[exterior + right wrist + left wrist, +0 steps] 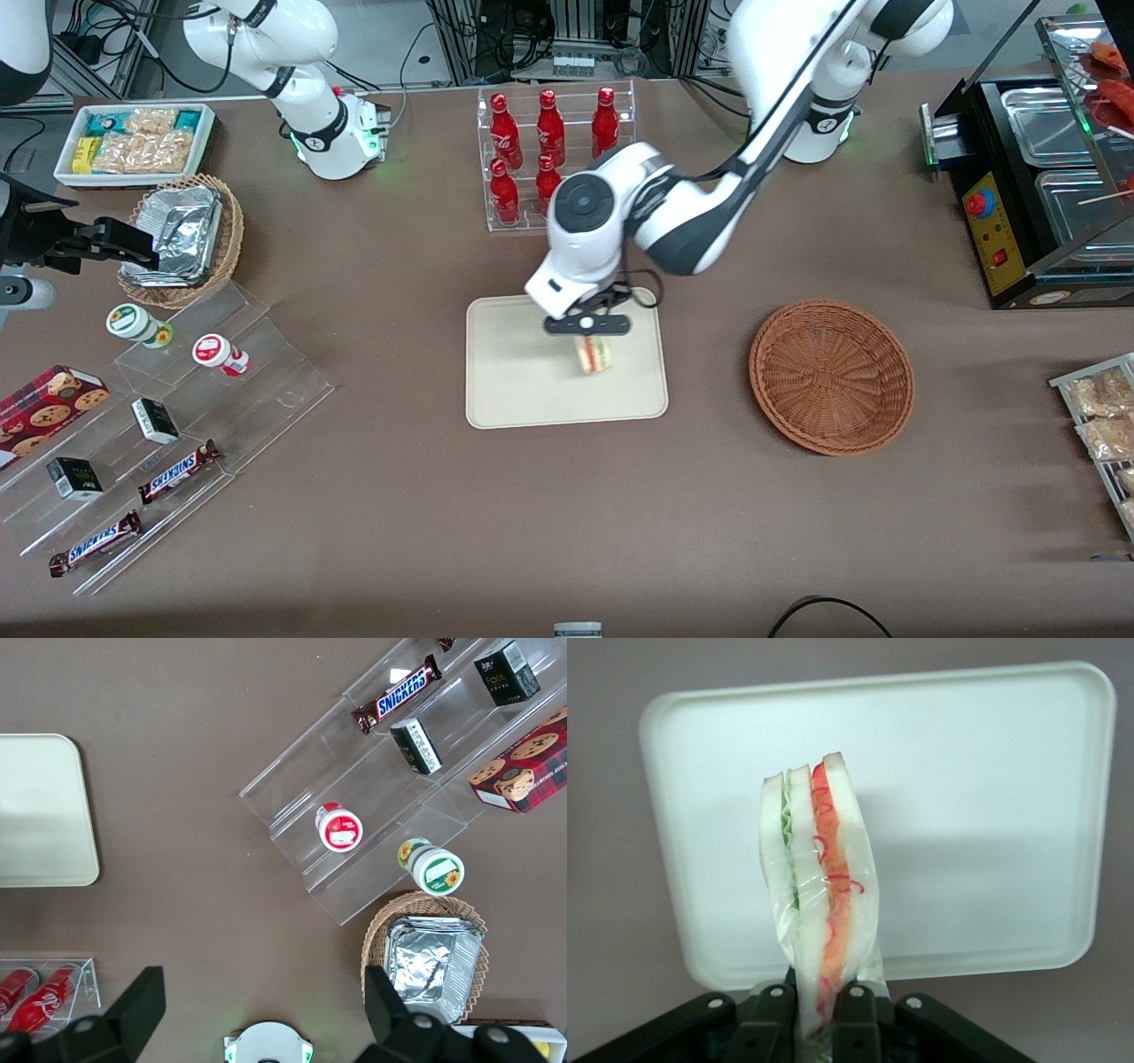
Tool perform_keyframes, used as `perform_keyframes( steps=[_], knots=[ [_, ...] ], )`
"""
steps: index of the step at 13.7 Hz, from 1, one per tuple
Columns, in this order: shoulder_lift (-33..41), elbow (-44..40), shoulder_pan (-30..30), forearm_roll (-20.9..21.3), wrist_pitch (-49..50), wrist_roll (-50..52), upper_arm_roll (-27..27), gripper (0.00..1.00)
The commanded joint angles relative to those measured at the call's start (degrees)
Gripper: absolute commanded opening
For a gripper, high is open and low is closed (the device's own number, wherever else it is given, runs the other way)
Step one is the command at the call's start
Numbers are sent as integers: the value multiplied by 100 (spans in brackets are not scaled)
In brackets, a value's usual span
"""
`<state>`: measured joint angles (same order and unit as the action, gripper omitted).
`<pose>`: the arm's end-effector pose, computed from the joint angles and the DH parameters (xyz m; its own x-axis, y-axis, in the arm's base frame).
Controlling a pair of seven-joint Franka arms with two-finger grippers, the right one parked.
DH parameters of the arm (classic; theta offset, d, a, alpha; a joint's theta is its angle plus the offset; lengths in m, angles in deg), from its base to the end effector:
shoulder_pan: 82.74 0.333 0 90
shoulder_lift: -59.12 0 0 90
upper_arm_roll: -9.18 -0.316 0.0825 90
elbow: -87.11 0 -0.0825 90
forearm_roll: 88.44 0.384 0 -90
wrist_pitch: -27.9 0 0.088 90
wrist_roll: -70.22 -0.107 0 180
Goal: Place sandwich from basket to tray
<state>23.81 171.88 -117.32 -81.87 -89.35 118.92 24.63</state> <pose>0.4828 -0.5161 0.3225 0.9978 -0.0322 -0.0580 -0.0314 -0.9994 0.0160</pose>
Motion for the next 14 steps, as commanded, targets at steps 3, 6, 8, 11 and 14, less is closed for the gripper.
perform_keyframes(
  steps=[3,6,8,11,14],
  knots=[
    [-818,-400,-427,695,-534,517,-86,0],
    [-942,-391,-436,731,-632,561,-86,4],
    [-916,-400,-418,731,-632,492,-86,100],
    [-548,-408,-304,661,-457,500,-86,100],
    [242,-400,143,224,359,483,-77,100]
  ],
)
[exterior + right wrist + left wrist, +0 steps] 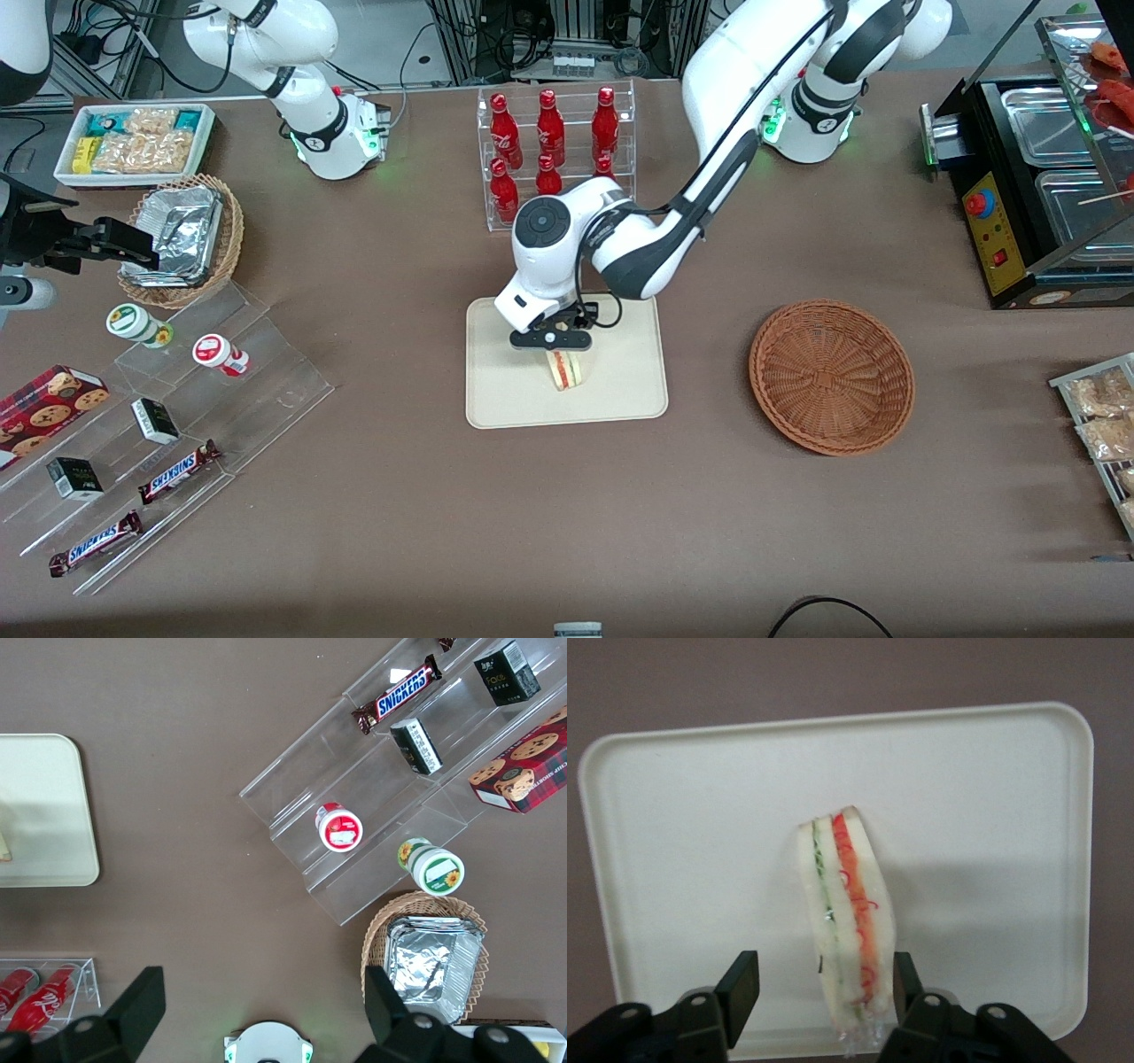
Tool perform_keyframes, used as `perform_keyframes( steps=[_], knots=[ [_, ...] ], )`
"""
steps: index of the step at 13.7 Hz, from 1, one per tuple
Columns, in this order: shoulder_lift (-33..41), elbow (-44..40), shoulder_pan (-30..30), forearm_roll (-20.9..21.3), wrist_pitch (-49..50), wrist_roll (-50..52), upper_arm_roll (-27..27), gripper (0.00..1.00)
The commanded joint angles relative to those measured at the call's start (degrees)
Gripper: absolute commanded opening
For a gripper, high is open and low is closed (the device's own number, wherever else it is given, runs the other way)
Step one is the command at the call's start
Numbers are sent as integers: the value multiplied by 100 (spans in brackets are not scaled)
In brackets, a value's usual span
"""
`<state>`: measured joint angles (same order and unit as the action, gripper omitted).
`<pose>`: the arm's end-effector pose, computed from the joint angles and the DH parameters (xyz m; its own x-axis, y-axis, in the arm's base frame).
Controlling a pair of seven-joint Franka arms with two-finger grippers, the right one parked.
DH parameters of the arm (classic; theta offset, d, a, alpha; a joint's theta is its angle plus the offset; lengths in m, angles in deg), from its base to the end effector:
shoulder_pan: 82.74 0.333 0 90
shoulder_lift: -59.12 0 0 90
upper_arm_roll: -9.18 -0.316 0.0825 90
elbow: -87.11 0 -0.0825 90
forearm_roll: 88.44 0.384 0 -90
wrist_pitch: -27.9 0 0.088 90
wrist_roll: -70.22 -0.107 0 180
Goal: Place sandwich from basket to tray
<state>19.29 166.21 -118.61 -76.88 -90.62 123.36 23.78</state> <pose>0.5014 -0.5304 0.3129 0.9997 0.0096 0.0226 0.0096 -1.0000 0.0028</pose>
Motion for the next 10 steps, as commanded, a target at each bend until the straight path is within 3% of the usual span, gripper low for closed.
perform_keyframes(
  steps=[1,4,10],
  knots=[
    [1010,193,431,-364,793,22,7,100],
    [1819,219,967,-400,1785,-389,7,100],
    [3400,762,2688,-726,3282,-3076,-2,100]
  ],
)
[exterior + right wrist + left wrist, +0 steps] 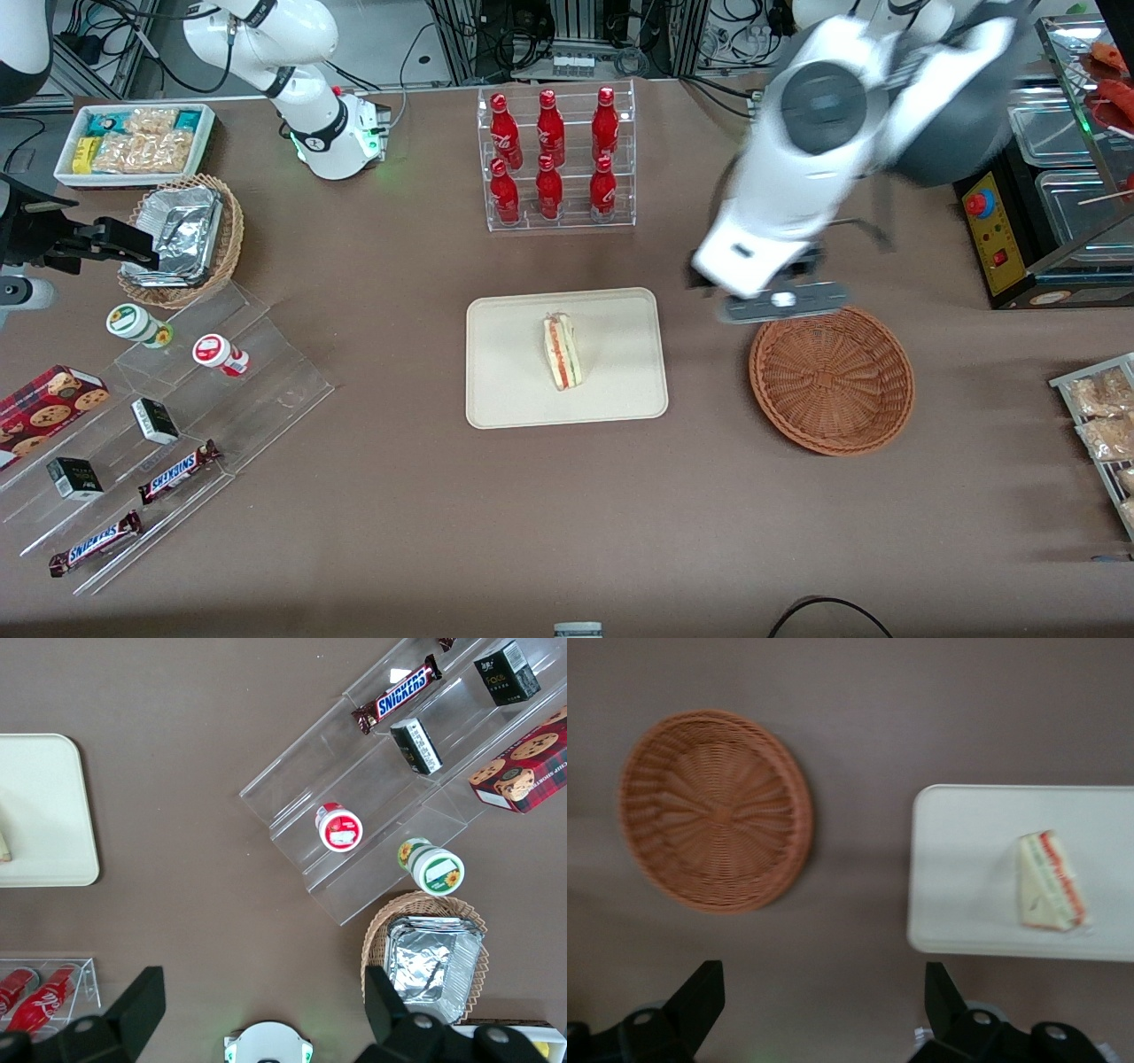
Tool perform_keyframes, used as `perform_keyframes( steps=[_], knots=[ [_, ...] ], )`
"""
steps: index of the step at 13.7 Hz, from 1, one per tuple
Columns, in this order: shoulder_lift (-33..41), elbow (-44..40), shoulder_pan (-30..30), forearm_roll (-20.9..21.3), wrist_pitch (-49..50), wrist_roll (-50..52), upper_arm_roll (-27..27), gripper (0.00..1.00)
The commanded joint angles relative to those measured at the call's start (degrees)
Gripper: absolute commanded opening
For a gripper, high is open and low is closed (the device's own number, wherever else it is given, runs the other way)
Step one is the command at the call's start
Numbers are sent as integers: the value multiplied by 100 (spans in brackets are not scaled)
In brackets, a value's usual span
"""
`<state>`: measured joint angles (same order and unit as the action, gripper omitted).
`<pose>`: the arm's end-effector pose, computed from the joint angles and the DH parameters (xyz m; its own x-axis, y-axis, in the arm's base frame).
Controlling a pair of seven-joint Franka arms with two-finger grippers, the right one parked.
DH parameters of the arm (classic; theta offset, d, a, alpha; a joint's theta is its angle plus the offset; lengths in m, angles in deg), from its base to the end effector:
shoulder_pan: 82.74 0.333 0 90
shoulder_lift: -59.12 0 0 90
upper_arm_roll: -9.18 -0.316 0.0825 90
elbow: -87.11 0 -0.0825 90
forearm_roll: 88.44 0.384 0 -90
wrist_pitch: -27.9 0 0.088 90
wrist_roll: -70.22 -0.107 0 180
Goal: Place sandwich from basket to tray
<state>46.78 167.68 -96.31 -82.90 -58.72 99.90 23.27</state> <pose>0.5527 -0.2595 0.5744 0.9968 0.0417 -0.0676 0.0355 -0.9953 -0.0898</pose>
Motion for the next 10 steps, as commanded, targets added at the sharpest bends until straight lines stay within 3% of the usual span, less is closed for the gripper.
perform_keyframes(
  steps=[1,6,10],
  knots=[
    [950,870,757,-124,111,-1179,49,100],
    [1778,1513,1883,-282,146,-2799,32,100],
    [1937,1655,2069,-308,111,-3221,-143,100]
  ],
)
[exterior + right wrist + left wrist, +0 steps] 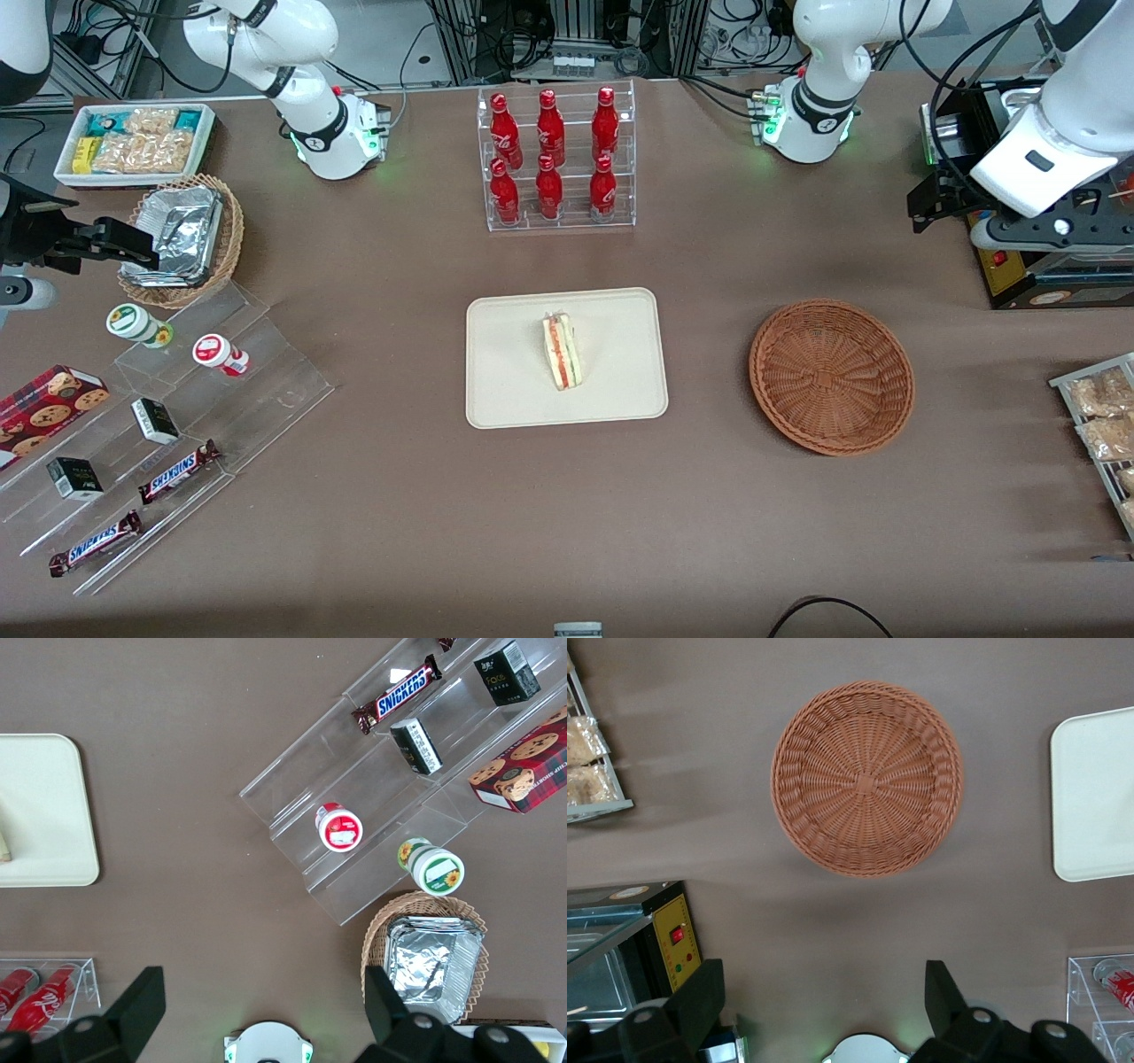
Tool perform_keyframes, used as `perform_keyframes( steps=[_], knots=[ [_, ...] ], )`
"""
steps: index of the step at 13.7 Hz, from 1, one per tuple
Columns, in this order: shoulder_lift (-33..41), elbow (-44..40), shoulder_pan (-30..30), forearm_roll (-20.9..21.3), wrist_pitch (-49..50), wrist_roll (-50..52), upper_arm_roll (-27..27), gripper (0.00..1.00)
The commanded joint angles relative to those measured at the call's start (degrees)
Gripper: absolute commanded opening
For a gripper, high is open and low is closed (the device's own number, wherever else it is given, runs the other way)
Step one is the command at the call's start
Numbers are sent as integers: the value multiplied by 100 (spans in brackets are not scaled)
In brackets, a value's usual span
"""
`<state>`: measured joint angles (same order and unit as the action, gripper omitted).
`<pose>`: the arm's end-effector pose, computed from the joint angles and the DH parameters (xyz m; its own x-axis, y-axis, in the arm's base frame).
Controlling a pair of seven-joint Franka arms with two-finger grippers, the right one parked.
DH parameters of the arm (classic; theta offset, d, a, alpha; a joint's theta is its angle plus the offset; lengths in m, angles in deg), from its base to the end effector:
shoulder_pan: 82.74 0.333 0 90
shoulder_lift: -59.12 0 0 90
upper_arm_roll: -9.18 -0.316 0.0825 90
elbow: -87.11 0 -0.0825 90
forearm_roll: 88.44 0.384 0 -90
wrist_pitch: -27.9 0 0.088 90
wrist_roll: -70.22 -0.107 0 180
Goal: Place sandwich from basket to tray
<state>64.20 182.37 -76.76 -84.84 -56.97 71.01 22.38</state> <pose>0.5130 -0.0632 0.6208 0.9903 -0.1031 -0.0934 -0.1111 -0.9902 -0.0843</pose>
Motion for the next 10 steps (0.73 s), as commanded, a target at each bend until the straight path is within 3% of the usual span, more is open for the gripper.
perform_keyframes(
  steps=[1,4,7,10],
  knots=[
    [195,177,27,-140,-65,-438,-264,100],
    [-6,-120,-579,-114,-92,-361,-836,100],
    [-489,-857,-589,-123,5,-334,-846,100],
    [-543,-1027,-589,-132,75,-325,-846,100]
  ],
)
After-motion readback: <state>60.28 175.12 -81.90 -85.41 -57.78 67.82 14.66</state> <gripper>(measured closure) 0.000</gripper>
